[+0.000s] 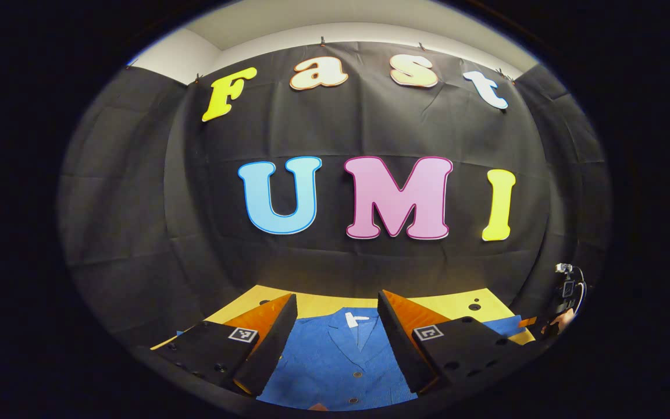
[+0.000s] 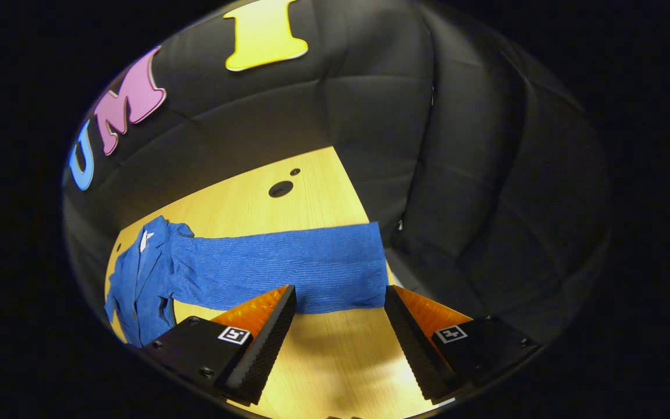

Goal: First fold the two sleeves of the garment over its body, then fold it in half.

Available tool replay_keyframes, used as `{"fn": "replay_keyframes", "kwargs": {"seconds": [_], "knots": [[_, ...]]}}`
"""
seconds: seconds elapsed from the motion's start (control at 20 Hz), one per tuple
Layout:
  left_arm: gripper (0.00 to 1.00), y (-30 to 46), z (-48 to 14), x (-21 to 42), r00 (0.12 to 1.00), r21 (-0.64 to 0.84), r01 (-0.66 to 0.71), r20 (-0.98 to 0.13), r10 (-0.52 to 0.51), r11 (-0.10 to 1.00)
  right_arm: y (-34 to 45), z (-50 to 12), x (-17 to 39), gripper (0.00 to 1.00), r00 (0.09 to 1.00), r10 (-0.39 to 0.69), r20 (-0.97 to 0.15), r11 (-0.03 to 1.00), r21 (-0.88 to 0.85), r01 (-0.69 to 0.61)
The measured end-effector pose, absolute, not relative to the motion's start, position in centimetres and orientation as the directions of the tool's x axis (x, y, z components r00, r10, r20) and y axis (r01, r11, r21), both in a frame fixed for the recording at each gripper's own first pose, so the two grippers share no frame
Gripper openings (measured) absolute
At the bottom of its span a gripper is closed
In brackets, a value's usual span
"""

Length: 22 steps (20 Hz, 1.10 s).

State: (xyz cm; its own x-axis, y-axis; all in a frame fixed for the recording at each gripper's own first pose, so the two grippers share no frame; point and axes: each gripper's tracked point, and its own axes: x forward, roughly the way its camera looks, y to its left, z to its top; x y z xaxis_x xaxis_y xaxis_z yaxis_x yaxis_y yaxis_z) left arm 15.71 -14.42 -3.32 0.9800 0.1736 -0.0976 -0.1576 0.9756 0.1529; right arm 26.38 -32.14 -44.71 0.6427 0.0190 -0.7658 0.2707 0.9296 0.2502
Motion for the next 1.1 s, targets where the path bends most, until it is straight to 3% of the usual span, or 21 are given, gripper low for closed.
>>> {"fn": "replay_keyframes", "kwargs": {"seconds": [0.3, 0.35, 0.4, 0.45, 0.5, 0.65, 0.8, 0.85, 0.9, 1.0, 1.05, 1.1], "knots": [[0.80, -15.9, -3.6, 16.0, 0.977, 0.175, -0.165, -0.108, 0.185, 0.971, -33.1, -48.4, 27.8, 0.97, 0.600, 0.022, -0.800, 0.926, 0.242, 0.289], [0.80, -15.9, -3.6, 16.1, 0.975, 0.183, -0.169, -0.111, 0.191, 0.969, -33.4, -48.7, 28.1, 0.86, 0.598, 0.012, -0.802, 0.932, 0.225, 0.283], [0.80, -16.0, -3.8, 16.0, 0.974, 0.186, -0.170, -0.114, 0.193, 0.968, -33.8, -48.9, 28.4, 0.97, 0.601, 0.003, -0.799, 0.935, 0.215, 0.282], [0.80, -16.3, -3.8, 16.1, 0.975, 0.183, -0.168, -0.117, 0.191, 0.969, -33.8, -49.0, 28.5, 0.86, 0.596, 0.003, -0.803, 0.934, 0.215, 0.285], [0.80, -16.5, -4.0, 16.1, 0.975, 0.177, -0.166, -0.119, 0.189, 0.970, -33.7, -48.8, 28.9, 0.93, 0.597, 0.002, -0.802, 0.933, 0.216, 0.288], [0.80, -16.9, -4.2, 16.2, 0.975, 0.171, -0.161, -0.124, 0.184, 0.972, -34.1, -49.5, 28.7, 0.92, 0.581, -0.025, -0.813, 0.948, 0.166, 0.273], [0.80, -17.2, -3.8, 16.1, 0.978, 0.182, -0.155, -0.111, 0.177, 0.971, -34.6, -49.6, 28.7, 0.71, 0.572, -0.045, -0.819, 0.955, 0.132, 0.264], [0.79, -17.2, -3.6, 16.0, 0.979, 0.190, -0.154, -0.105, 0.176, 0.970, -34.7, -49.5, 28.5, 0.55, 0.568, -0.047, -0.822, 0.950, 0.139, 0.280], [0.80, -17.0, -3.5, 15.9, 0.979, 0.200, -0.156, -0.099, 0.178, 0.967, -34.7, -49.6, 28.7, 0.29, 0.563, -0.042, -0.826, 0.942, 0.155, 0.298], [0.80, -16.9, -3.6, 15.7, 0.979, 0.208, -0.157, -0.099, 0.181, 0.965, -34.7, -49.5, 28.9, 0.15, 0.555, -0.047, -0.830, 0.931, 0.166, 0.326], [0.80, -16.9, -3.8, 15.6, 0.978, 0.203, -0.156, -0.105, 0.180, 0.967, -34.6, -49.6, 29.0, 0.15, 0.550, -0.049, -0.834, 0.934, 0.158, 0.322], [0.80, -16.8, -3.9, 15.5, 0.977, 0.194, -0.156, -0.113, 0.180, 0.968, -34.6, -49.3, 28.7, 0.08, 0.551, -0.054, -0.833, 0.938, 0.146, 0.314]]}}
